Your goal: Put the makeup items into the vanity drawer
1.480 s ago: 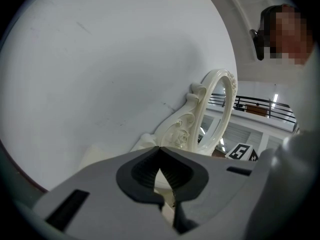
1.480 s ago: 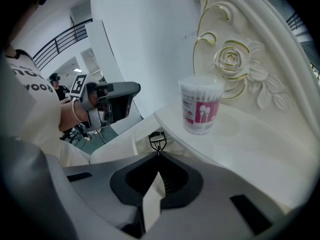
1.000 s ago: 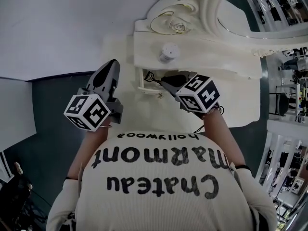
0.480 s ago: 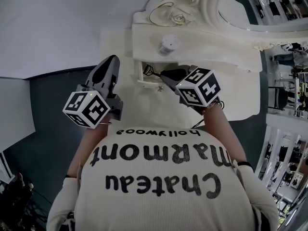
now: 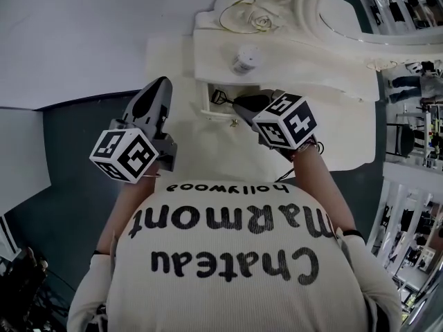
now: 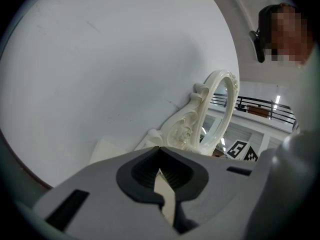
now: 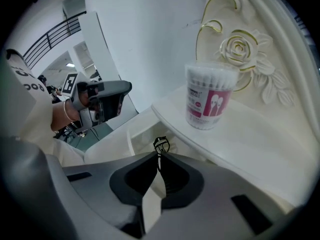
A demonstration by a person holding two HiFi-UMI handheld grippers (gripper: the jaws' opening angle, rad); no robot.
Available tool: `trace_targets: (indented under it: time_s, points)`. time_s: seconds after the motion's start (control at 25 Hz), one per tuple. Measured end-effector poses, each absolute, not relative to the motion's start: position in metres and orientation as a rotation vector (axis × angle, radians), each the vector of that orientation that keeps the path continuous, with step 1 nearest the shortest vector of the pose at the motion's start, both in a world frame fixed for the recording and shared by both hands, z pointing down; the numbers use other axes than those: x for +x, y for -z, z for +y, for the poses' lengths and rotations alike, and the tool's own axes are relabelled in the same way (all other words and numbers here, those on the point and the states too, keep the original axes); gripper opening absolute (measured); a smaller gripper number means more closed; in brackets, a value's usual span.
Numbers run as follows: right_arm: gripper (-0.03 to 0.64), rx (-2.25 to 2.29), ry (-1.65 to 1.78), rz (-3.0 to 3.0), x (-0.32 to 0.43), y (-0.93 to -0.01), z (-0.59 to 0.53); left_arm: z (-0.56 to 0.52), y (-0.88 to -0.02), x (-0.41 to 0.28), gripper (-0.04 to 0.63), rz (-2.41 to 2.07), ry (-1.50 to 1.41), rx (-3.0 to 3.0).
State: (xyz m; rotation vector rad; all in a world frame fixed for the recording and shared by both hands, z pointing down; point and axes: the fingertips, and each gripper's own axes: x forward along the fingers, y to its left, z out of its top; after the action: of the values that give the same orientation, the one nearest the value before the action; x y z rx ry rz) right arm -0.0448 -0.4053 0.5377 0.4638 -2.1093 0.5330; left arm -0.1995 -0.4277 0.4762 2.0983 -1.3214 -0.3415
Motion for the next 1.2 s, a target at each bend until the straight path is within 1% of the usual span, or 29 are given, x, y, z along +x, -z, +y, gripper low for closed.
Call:
trace_targets:
  time_s: [1.2]
  points:
    - [0.038,0.536,-0.585,-2.076,-0.028,-0.542,-0.411,-0.417,-0.473,-0.205,0.008,-1.352,0.361,2.085]
